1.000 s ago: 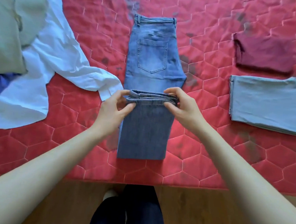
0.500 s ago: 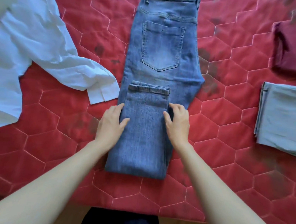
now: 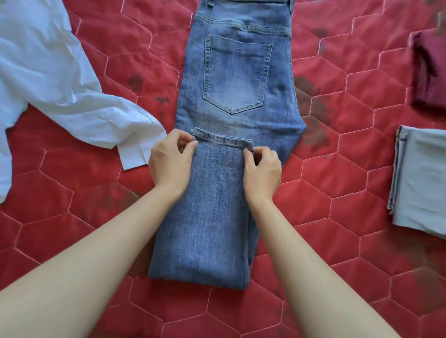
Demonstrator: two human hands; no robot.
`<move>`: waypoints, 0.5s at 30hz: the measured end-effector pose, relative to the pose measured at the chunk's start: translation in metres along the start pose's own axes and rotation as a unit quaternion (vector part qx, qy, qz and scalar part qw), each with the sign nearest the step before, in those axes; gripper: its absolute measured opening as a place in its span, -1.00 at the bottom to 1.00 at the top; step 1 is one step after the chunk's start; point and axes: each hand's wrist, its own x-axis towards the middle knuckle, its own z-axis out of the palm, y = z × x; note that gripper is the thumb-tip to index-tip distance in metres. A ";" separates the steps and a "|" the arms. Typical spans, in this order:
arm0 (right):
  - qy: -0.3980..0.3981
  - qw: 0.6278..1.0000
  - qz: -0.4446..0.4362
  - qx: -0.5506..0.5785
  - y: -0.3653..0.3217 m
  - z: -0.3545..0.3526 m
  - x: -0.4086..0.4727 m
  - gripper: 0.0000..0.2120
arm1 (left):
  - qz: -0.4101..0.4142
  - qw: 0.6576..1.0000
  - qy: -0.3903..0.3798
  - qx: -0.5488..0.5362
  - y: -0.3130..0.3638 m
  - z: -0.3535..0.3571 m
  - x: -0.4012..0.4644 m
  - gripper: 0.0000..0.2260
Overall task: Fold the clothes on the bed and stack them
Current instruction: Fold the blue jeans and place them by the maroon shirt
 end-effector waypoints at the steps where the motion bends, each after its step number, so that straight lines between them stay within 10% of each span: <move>1: -0.011 1.000 0.003 -0.006 -0.001 -0.001 0.002 -0.80 | 0.002 1.000 -0.003 0.010 -0.002 0.001 0.002 -0.92; 7: -0.018 0.997 -0.068 -0.018 0.000 -0.017 -0.032 -0.65 | 0.160 0.980 -0.017 0.116 -0.015 -0.006 -0.028 -0.72; 15: 0.014 0.963 -0.236 -0.128 0.053 -0.026 -0.183 -0.65 | 0.402 0.870 -0.145 0.246 -0.093 -0.018 -0.173 -0.57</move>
